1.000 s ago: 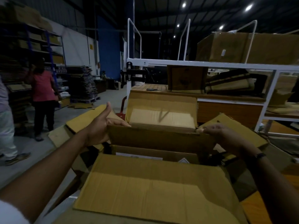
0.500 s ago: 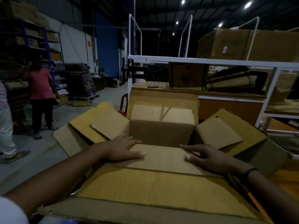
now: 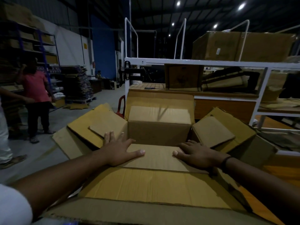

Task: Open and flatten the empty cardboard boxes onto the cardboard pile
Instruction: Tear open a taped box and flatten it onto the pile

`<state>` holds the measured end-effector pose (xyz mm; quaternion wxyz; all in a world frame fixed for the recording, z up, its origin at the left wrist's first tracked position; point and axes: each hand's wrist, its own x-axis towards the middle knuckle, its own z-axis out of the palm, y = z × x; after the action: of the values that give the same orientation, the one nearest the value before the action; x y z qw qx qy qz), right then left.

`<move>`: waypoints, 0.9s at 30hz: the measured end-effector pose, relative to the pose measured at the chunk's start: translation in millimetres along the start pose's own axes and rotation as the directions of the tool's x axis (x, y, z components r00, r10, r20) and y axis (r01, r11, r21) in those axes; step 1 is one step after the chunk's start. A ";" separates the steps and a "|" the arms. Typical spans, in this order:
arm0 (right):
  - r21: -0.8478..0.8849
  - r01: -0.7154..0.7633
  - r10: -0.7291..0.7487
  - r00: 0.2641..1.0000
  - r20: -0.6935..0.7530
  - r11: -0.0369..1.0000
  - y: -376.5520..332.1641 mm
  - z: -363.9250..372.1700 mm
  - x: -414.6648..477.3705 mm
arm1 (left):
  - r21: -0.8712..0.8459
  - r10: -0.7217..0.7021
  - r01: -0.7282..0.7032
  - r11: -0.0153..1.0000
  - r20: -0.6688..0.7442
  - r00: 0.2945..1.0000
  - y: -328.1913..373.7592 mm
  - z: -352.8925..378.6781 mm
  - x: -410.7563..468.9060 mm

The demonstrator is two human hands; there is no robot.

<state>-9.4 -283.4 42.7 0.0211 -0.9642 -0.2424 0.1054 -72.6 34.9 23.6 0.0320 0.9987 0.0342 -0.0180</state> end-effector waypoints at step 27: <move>-0.147 0.280 -0.302 0.941 -0.151 0.949 -25.2 35.4 -16.0 | 0.068 0.140 -0.140 0.988 0.012 0.990 31.3 12.4 -25.8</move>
<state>-42.4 -269.1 13.6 -0.0022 -0.9226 -0.3857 0.0027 -96.6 1.3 14.2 -0.0012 0.9991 -0.0367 -0.0205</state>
